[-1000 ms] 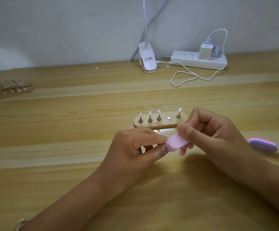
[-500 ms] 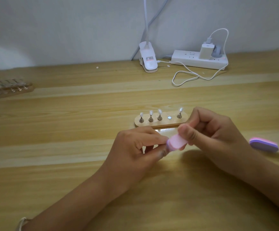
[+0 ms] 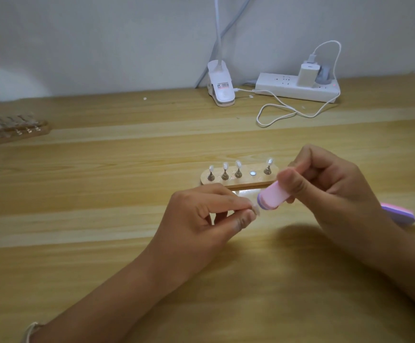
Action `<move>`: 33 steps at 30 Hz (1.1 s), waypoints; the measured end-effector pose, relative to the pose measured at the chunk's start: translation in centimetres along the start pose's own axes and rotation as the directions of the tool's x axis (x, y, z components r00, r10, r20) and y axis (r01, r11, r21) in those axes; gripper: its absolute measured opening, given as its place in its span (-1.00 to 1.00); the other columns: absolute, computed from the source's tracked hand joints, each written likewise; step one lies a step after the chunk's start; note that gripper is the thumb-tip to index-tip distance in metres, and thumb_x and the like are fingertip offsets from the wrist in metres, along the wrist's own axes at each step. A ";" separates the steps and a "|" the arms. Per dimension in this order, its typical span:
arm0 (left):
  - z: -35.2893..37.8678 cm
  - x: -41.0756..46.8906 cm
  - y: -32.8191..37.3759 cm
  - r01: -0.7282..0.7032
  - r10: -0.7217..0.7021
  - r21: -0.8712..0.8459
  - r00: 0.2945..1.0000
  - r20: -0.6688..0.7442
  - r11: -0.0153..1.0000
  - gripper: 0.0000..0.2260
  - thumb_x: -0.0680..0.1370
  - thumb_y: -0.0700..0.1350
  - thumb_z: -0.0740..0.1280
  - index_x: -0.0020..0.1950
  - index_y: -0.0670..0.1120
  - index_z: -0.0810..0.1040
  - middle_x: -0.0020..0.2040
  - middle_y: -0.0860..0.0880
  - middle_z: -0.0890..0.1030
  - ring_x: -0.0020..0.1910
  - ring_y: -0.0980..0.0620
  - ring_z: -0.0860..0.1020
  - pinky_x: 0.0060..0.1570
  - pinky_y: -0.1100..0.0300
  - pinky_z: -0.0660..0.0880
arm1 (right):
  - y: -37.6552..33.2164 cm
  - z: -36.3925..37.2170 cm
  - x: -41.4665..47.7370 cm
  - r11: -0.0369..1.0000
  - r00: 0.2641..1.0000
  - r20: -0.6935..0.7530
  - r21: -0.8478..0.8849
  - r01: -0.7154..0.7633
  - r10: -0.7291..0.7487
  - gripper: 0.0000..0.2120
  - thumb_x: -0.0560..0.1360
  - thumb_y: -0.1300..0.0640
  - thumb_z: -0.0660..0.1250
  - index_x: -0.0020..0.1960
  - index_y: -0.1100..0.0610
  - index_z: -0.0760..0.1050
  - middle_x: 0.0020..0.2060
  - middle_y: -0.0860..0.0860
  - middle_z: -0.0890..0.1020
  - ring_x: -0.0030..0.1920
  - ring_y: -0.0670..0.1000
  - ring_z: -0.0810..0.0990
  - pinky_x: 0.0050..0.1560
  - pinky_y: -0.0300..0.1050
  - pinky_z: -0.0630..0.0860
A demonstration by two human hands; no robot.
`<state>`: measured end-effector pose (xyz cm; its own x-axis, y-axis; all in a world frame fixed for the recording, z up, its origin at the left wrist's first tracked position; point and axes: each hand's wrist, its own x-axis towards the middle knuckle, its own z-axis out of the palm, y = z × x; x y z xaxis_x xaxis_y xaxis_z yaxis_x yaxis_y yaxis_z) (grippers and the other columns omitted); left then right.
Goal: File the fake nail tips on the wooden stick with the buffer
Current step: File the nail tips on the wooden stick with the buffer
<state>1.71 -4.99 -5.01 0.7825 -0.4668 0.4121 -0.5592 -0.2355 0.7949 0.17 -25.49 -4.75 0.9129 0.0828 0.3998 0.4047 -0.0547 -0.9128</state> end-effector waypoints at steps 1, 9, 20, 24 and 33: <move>0.0 0.0 0.0 -0.005 0.005 0.005 1.000 0.004 1.000 -0.93 0.47 -0.21 0.48 -0.08 -0.09 0.74 -0.23 0.06 0.66 -0.34 0.16 0.49 -0.32 0.46 0.32 | 0.1 0.4 -0.2 1.000 1.000 0.017 -0.016 0.008 -0.008 -0.77 0.48 0.02 0.37 -0.20 0.15 0.42 -0.35 -0.11 0.66 -0.35 -0.22 0.58 -0.27 -0.38 0.49; 0.2 0.0 -0.3 0.000 0.000 0.025 1.000 -0.010 1.000 -0.93 0.46 -0.19 0.47 -0.10 -0.08 0.74 -0.26 0.04 0.65 -0.36 0.12 0.48 -0.33 0.46 0.30 | 1.0 0.6 -0.5 0.979 0.996 0.062 -0.185 0.081 -0.070 -0.73 0.57 0.04 0.40 -0.20 0.15 0.43 -0.31 -0.09 0.62 -0.33 -0.20 0.57 -0.24 -0.43 0.44; 0.0 0.0 -0.4 0.028 -0.028 -0.021 0.999 -0.020 0.999 -0.89 0.45 -0.18 0.44 -0.08 -0.05 0.74 -0.20 0.12 0.68 -0.32 0.15 0.53 -0.30 0.48 0.33 | 1.2 0.6 -0.7 0.955 0.989 0.107 -0.267 0.129 -0.104 -0.80 0.57 0.03 0.37 -0.19 0.06 0.45 -0.27 -0.05 0.63 -0.28 -0.14 0.60 -0.21 -0.33 0.50; -0.1 0.1 -0.4 0.043 -0.044 -0.053 0.999 -0.026 0.998 -0.90 0.46 -0.17 0.45 -0.08 -0.06 0.74 -0.19 0.12 0.69 -0.31 0.13 0.55 -0.30 0.47 0.34 | 1.0 0.2 -0.1 0.966 0.994 0.031 -0.231 0.111 -0.107 -0.78 0.54 0.01 0.37 -0.20 0.09 0.44 -0.32 -0.04 0.61 -0.32 -0.23 0.57 -0.21 -0.43 0.44; 0.1 -0.1 -0.2 0.040 -0.039 -0.074 0.999 0.013 0.996 -0.93 0.47 -0.17 0.46 -0.09 -0.07 0.74 -0.23 0.06 0.68 -0.33 0.09 0.54 -0.31 0.44 0.35 | 0.8 -0.6 0.4 0.950 0.994 -0.006 -0.296 0.101 -0.108 -0.66 0.52 -0.18 0.36 -0.19 0.08 0.46 -0.32 0.04 0.61 -0.33 0.21 0.54 -0.29 0.04 0.49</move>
<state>1.68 -4.98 -5.29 0.8000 -0.4686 0.3748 -0.5055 -0.1899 0.8417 0.88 -26.08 -5.32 0.8641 0.0825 0.4966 0.4929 -0.3385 -0.8015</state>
